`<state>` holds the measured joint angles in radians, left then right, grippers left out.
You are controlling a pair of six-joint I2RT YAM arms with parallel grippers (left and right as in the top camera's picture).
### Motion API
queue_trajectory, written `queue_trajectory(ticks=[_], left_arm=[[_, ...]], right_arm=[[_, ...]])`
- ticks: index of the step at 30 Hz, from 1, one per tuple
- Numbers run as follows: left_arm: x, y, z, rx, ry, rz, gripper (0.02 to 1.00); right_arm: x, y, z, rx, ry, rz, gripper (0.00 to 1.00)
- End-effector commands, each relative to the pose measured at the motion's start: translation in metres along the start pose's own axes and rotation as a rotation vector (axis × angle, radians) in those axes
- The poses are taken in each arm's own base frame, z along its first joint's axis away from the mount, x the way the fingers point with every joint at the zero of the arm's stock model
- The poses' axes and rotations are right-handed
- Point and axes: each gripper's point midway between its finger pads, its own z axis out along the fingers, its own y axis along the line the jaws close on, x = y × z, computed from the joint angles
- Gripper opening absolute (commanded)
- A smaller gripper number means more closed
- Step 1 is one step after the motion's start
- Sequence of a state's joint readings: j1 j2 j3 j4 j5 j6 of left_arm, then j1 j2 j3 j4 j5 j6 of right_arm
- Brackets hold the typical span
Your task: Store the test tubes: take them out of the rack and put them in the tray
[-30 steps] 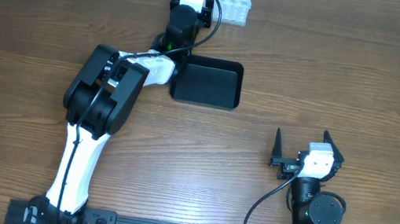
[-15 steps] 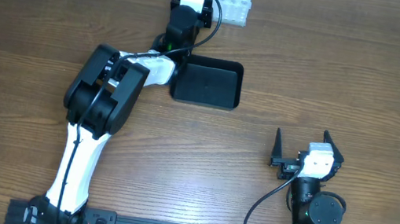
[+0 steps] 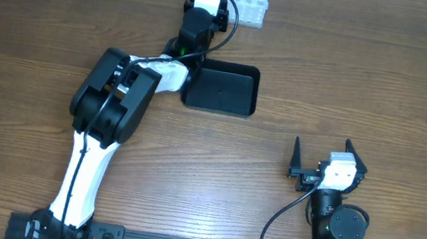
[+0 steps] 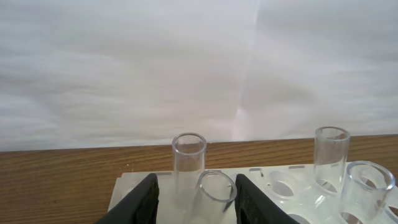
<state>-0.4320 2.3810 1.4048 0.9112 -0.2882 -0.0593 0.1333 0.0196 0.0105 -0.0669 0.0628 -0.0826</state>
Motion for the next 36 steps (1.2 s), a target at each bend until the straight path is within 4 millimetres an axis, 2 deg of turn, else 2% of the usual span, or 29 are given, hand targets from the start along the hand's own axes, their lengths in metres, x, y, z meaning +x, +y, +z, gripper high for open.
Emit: queue_trajectory(ticks=[1, 10, 26, 36], left_arm=[[0.003, -0.004, 0.004, 0.013, -0.004, 0.006, 0.411], [-0.008, -0.007, 0.011, 0.013, -0.016, 0.003, 0.461], [0.006, -0.004, 0.015, 0.005, 0.040, 0.019, 0.446], [0.006, -0.003, 0.015, 0.002, 0.039, 0.018, 0.351]], right_arm=[[0.003, -0.003, 0.000, 0.015, 0.007, -0.001, 0.991], [0.003, -0.003, 0.000, 0.015, 0.007, -0.001, 0.991], [0.003, -0.003, 0.000, 0.015, 0.007, -0.001, 0.989], [0.003, -0.003, 0.000, 0.015, 0.007, -0.001, 0.993]])
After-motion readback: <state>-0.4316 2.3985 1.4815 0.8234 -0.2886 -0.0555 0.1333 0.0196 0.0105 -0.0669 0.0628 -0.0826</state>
